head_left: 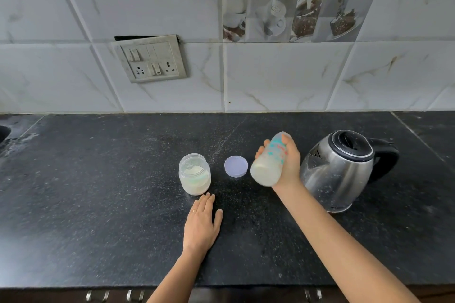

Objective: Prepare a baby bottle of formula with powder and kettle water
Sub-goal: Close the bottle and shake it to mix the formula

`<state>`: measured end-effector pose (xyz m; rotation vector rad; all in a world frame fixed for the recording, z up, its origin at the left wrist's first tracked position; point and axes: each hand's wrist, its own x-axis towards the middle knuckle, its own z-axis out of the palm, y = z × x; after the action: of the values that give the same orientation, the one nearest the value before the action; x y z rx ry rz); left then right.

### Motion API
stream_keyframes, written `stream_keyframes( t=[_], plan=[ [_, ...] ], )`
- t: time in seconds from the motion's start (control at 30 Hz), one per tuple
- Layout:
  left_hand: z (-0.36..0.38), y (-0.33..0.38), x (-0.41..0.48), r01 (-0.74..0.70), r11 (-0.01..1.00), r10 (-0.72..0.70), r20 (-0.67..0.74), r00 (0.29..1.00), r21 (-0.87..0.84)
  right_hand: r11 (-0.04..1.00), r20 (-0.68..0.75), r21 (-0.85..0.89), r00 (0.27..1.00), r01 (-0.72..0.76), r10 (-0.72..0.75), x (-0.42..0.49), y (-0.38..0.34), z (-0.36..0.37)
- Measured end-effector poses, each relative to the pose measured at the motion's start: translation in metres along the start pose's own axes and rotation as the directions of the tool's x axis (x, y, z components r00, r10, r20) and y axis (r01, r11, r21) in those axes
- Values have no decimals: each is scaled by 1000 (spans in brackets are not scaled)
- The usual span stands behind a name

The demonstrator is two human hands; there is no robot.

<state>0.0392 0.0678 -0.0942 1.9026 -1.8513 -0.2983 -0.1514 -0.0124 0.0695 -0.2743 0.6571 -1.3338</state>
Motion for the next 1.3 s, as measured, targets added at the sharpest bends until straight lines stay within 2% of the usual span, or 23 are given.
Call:
stream_keyframes(
  t=[0.07, 0.13, 0.2, 0.23, 0.27, 0.33, 0.4, 0.47, 0.57, 0.6, 0.67, 0.73, 0.77, 0.83, 0.9, 0.93, 0.97, 1.0, 1.07, 1.13, 1.2, 1.3],
  plan=[
    [0, 0, -1, 3, 1000, -3, 0, 1000, -1, 999, -11, -4, 999, -48, 48, 0, 3, 1],
    [1, -1, -5, 19, 1000, -19, 4, 1000, -11, 978, 90, -185, 990, -92, 110, -12, 13, -7],
    [2, 0, -6, 17, 1000, -17, 5, 1000, -15, 930, 215, -362, 964, -68, 154, -21, 14, -15],
    [2, 0, -6, 16, 1000, -16, 2, 1000, -17, 924, 231, -379, 963, -40, 137, -20, 11, -15],
    [1, 0, -4, 14, 1000, -14, -1, 1000, -18, 940, 204, -342, 974, -19, 94, -17, 7, -10],
    [0, 0, -2, 11, 1000, -11, -7, 1000, -12, 991, 91, -130, 995, -30, 42, -5, -5, -3],
    [1, 1, -2, 11, 1000, -11, -2, 1000, -9, 997, 3, 67, 1000, -31, 31, 5, -15, -2],
    [2, 1, -4, 11, 1000, -11, 3, 1000, -13, 999, 44, 30, 998, -45, 43, 0, -14, -6],
    [2, -1, -3, 14, 1000, -14, 7, 1000, -9, 965, 153, -259, 985, -41, 83, -13, 2, -16],
    [2, -2, -3, 12, 1000, -12, 7, 1000, -7, 957, 172, -290, 982, -21, 73, -14, 3, -14],
    [2, -3, -3, 9, 1000, -9, 3, 1000, -8, 988, 116, -157, 993, -8, 26, -10, 1, -4],
    [2, -3, -2, 7, 1000, -7, 2, 1000, -11, 998, -21, 52, 999, -23, 24, -1, -4, 6],
    [3, -3, -2, 6, 1000, -6, 2, 1000, -13, 997, -35, 69, 999, -15, 18, -2, -4, 10],
    [3, -2, -2, 6, 1000, -6, 3, 1000, -20, 996, 42, -84, 999, -23, 27, -12, 6, 8],
    [3, -3, -1, 4, 1000, -4, 6, 1000, -20, 939, 191, -343, 977, -20, 90, -28, 16, 3],
    [3, -4, -1, 1, 1000, -1, 5, 1000, -17, 914, 281, -405, 952, 3, 121, -33, 18, 1],
    [2, -4, -1, -3, 1000, 3, 2, 1000, -15, 916, 326, -401, 939, 31, 111, -34, 17, 3],
    [2, -4, -1, -8, 1000, 8, 0, 1000, -12, 944, 302, -327, 952, 48, 57, -31, 14, 7],
    [2, -3, -1, -15, 1000, 15, 2, 1000, -8, 992, 127, -120, 992, 33, -18, -19, 4, 14],
    [2, -3, -3, -22, 1000, 22, 10, 1000, -11, 1000, 50, 2, 998, 24, -24, -9, -1, 15],
    [0, -4, -3, -26, 999, 26, 11, 1000, -21, 996, 117, -92, 993, -7, 18, -14, 6, 11],
    [0, -6, -2, -26, 999, 26, 13, 1000, -27, 925, 282, -380, 950, -18, 134, -27, 18, -1]
  ],
)
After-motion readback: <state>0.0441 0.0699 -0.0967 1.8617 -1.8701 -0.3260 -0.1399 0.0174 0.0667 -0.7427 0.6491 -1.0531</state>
